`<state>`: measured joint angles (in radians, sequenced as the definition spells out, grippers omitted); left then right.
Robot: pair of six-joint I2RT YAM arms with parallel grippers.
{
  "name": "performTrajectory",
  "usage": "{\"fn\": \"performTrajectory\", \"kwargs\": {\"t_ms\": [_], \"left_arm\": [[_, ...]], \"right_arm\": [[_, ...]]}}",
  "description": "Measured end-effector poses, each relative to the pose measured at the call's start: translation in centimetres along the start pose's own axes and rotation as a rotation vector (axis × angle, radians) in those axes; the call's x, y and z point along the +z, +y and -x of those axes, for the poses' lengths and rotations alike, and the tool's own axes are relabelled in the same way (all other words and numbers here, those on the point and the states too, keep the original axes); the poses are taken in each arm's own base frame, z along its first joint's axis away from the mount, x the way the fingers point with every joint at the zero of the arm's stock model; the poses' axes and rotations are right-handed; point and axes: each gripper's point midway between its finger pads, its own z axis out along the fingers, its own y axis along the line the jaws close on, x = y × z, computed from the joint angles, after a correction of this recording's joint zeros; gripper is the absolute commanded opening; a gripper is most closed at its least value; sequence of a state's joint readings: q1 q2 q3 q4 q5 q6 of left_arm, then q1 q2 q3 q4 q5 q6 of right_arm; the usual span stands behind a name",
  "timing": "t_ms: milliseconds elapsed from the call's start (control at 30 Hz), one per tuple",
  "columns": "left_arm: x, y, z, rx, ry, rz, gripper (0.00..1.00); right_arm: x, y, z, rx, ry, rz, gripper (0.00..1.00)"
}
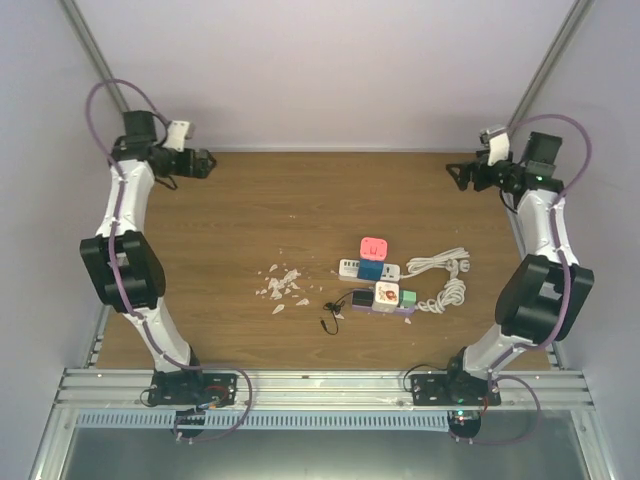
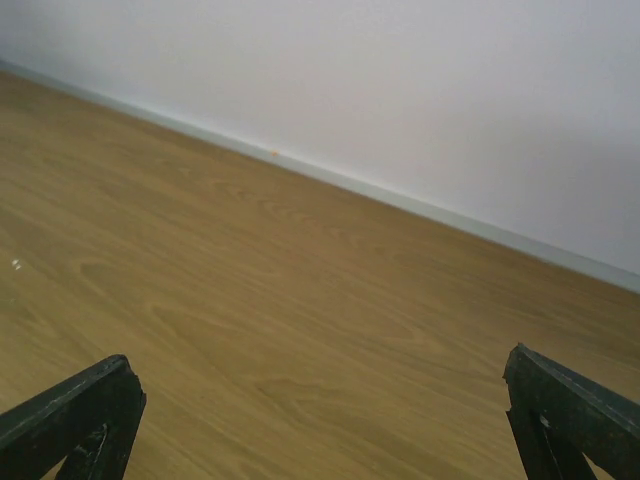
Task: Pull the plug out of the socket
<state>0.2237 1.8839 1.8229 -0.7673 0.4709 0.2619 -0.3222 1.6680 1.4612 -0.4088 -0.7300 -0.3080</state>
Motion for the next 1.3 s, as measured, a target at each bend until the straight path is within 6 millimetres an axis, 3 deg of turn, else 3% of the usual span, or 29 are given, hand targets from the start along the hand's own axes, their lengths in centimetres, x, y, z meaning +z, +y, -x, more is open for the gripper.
{"fn": "performTrajectory", "kwargs": {"t_ms": [133, 300, 600, 867, 1067, 1300], "left_arm": [[2.8, -4.4, -2.0, 0.056, 0.061, -0.05, 0.99], [4.5, -10.0, -3.2, 0.178, 0.096, -0.151, 0.99], [5.4, -19.3, -4.2, 0.448, 0.072, -0.391, 0.99], [5.7, -27.8, -6.4, 0.687, 0.025, -0.625, 0.99], [6.5, -32.6, -10.6, 0.842, 0.022, -0.794, 0.95], [7.3, -35.2, -17.1, 0.981, 0.075, -0.917, 0.92]], "right_arm": [[1.4, 2.4, -0.8, -0.026, 0.03, 0.059, 1.0], [2.2, 4.8, -1.6, -0.07, 0.069, 0.125, 1.0], [2.1, 7.5, -3.5, -0.123, 0.135, 0.219, 1.0], [0.7, 9.3, -5.6, -0.137, 0.182, 0.256, 0.99], [-0.3, 10.2, -6.3, -0.143, 0.192, 0.268, 0.99], [-1.2, 10.9, -6.9, -0.142, 0.2, 0.264, 1.0]]}}
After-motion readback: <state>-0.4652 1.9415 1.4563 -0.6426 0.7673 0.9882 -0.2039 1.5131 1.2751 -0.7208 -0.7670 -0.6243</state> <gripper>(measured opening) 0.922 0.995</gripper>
